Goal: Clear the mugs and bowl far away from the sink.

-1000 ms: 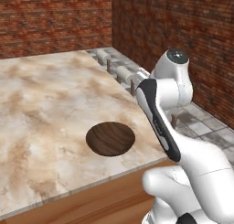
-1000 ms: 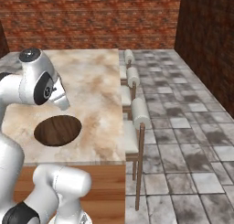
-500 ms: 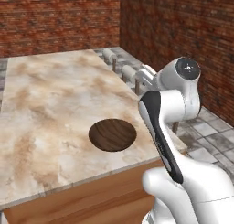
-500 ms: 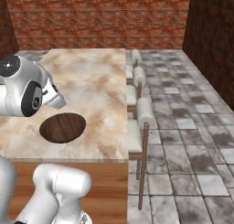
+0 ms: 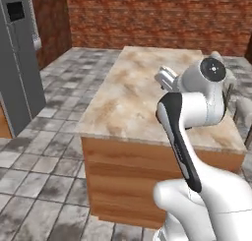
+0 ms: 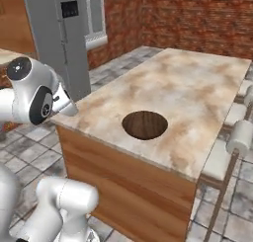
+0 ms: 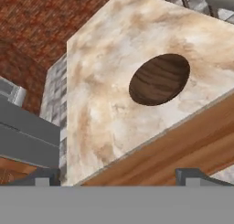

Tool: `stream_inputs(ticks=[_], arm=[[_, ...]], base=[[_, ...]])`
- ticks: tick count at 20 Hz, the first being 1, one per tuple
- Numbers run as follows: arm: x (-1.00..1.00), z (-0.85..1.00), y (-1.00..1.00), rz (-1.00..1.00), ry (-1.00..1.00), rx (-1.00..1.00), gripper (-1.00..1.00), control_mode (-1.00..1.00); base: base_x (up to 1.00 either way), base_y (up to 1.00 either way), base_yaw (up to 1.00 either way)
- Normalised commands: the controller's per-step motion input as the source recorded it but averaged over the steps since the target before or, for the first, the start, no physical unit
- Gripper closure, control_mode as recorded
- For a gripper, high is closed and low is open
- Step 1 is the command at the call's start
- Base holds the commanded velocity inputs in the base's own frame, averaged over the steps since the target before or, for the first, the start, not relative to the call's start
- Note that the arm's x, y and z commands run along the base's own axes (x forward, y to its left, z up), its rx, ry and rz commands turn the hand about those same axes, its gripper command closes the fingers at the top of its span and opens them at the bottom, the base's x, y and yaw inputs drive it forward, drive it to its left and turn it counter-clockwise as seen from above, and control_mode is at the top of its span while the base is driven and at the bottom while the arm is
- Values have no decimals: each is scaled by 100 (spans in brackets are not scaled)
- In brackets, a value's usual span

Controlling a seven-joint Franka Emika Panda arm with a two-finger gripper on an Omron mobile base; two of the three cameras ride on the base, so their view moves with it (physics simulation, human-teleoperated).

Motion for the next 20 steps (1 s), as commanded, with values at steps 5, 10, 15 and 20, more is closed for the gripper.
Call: stream_inputs(ticks=[5,10,15,20], arm=[[0,0,0,0,0,0,-100,100],[0,0,0,0,0,0,-100,100],[0,0,0,0,0,0,-100,100],[0,0,0,0,0,0,-100,100]], base=[[-18,0,99],[-11,0,100],[0,0,100],[0,0,97]])
